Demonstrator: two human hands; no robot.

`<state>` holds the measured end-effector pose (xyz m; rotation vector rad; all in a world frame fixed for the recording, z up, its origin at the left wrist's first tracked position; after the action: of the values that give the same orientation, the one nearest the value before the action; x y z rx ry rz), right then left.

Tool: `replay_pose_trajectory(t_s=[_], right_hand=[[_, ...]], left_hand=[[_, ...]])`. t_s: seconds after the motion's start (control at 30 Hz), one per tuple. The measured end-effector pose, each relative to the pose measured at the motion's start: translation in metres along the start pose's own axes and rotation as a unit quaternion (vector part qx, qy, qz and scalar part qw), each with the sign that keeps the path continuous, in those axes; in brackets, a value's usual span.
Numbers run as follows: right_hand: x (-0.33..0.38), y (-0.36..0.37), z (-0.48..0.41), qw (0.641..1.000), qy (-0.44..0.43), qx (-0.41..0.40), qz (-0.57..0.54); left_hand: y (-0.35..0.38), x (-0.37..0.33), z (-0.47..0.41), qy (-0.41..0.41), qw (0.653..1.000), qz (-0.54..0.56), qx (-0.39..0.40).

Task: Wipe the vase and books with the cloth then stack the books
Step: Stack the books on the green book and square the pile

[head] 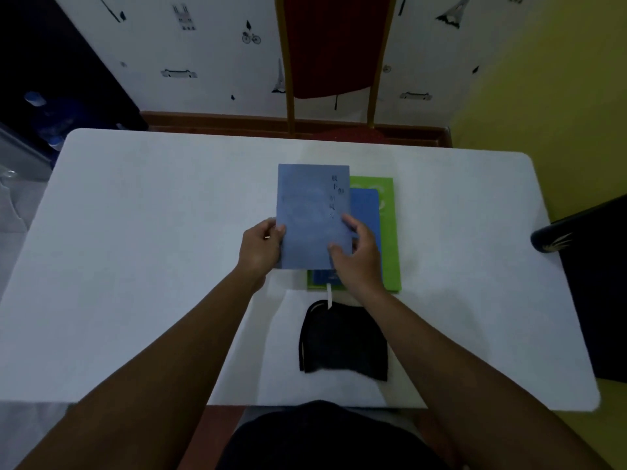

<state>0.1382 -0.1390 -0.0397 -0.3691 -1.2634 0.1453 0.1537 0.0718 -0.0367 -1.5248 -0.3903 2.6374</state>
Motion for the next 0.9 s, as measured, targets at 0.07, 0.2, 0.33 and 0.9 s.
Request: replay_pose_trajectory(t_s=[0.07,0.2,0.33,0.9], right_hand=[[-0.009,-0.023,0.000,1.000,0.002,-0.016,0.013],[-0.029,-0.048,0.003,0.997,0.025,-0.028,0.072],[-0.046,-0.063,0.004,0.993,0.052,-0.028,0.102],[-0.048,-0.063,-0.005,0.986,0.053,0.022,0.157]], left_hand=[[0.021,0.002,0.003,0.016,0.999,-0.025,0.018],[0.055,0.006,0.005,0.018,0.997,-0.076,0.025],[0.072,0.011,0.007,-0.001,0.996,-0.085,0.010],[0.071,0.004,0.008,0.033,0.993,-0.112,-0.027]])
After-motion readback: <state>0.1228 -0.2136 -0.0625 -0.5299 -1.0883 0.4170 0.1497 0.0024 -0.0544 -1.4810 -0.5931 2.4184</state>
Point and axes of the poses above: each hand's wrist, its own z-axis away from the middle knuckle, its own y-axis out of the palm, x = y × z, the point moved 7 cm from there along -z, towards the middle knuckle, and after that the axes turned 2 degrees about x, right-handed, at the moved point
